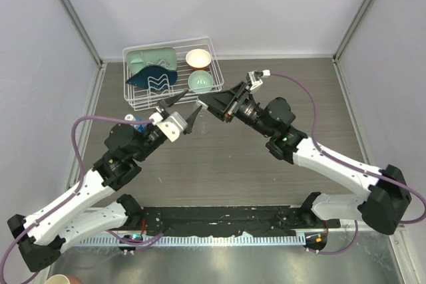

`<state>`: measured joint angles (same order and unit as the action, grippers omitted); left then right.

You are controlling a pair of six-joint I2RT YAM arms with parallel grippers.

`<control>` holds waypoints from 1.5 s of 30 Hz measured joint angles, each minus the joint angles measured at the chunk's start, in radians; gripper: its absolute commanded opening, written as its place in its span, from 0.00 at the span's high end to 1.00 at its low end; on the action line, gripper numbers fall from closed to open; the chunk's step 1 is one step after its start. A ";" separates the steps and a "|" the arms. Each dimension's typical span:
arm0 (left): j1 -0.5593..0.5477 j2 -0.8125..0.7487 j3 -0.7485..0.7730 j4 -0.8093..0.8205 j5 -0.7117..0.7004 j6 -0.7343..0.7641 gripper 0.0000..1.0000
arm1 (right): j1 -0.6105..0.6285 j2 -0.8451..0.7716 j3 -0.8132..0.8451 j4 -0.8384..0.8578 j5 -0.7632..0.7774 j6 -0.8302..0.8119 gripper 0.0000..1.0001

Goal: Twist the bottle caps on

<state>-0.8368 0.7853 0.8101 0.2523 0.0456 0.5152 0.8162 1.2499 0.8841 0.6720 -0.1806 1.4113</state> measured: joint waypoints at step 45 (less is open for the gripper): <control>0.309 0.575 0.144 -0.219 0.139 -0.686 0.00 | -0.010 -0.425 0.250 -0.904 0.393 -0.788 0.86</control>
<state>-0.5278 1.3605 0.9543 0.0334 0.1848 -0.1703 0.8066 0.8253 1.1339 -0.2317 0.2119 0.6235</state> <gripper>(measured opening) 0.996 0.384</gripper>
